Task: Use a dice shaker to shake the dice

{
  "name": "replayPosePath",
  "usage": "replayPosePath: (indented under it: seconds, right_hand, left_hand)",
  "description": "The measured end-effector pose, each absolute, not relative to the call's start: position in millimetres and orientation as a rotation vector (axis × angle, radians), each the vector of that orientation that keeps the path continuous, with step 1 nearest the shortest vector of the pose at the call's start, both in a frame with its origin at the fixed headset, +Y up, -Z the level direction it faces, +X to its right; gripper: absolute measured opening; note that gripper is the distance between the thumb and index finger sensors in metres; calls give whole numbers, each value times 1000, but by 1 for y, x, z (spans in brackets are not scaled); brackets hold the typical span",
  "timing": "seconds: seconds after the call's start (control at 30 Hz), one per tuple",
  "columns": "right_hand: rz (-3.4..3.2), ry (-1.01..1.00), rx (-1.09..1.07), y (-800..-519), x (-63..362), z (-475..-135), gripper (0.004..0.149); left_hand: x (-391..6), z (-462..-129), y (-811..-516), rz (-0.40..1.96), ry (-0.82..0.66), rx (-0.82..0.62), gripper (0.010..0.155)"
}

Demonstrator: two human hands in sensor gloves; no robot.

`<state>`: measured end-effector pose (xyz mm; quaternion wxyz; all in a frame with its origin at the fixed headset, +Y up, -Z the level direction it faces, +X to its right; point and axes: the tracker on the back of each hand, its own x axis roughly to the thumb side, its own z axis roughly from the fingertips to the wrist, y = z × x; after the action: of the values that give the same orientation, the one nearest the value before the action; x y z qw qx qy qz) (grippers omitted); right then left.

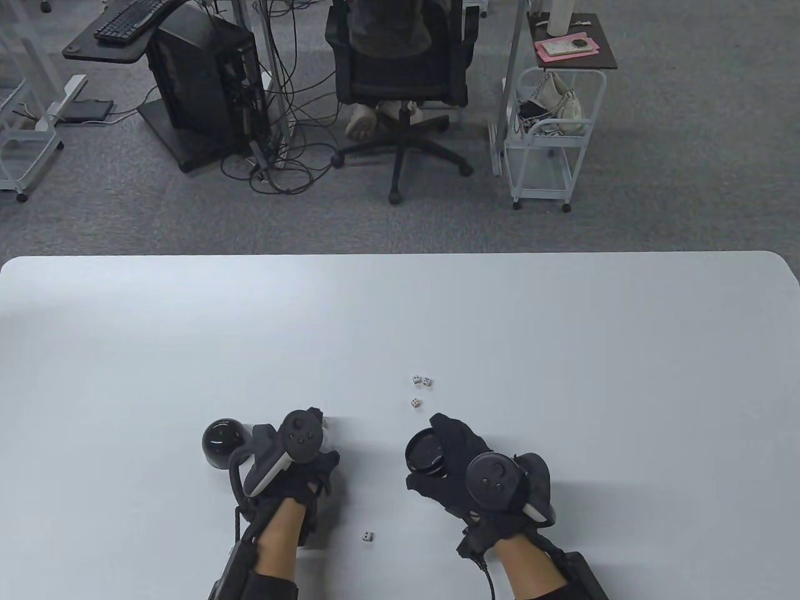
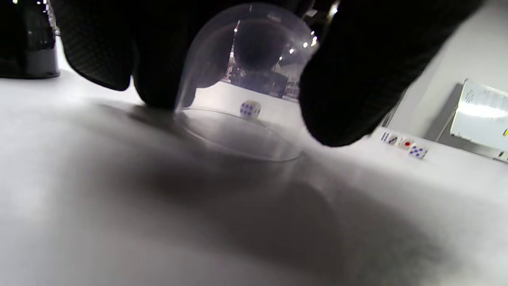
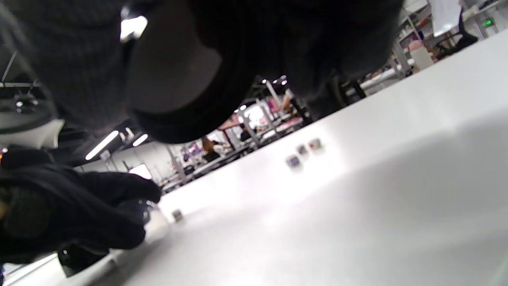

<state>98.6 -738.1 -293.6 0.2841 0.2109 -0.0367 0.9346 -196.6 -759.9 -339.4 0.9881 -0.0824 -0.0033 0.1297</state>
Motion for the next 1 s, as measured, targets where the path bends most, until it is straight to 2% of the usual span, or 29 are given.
replayPosePath:
  seconds: [0.23, 0.3, 0.5, 0.67, 0.87, 1.0]
  right_hand:
    - [2487, -114, 556, -732, 100, -294, 94]
    - [2475, -130, 550, -728, 100, -294, 93]
    - [2483, -136, 525, -716, 97, -301, 93]
    - [2540, -81, 493, -715, 89, -314, 93]
    - [2587, 27, 454, -725, 69, -329, 93]
    - [2652, 136, 418, -736, 58, -337, 93]
  left_hand:
    - [-194, -338, -762, 239, -5, -193, 80]
    - [-196, -337, -760, 267, -6, -209, 84]
    - [-206, -329, -736, 415, -83, -68, 78]
    - [-221, -317, -720, 380, -148, 10, 75]
    - [-237, -306, -724, 322, -180, 102, 73]
    - [-240, -303, -725, 361, -192, 90, 73]
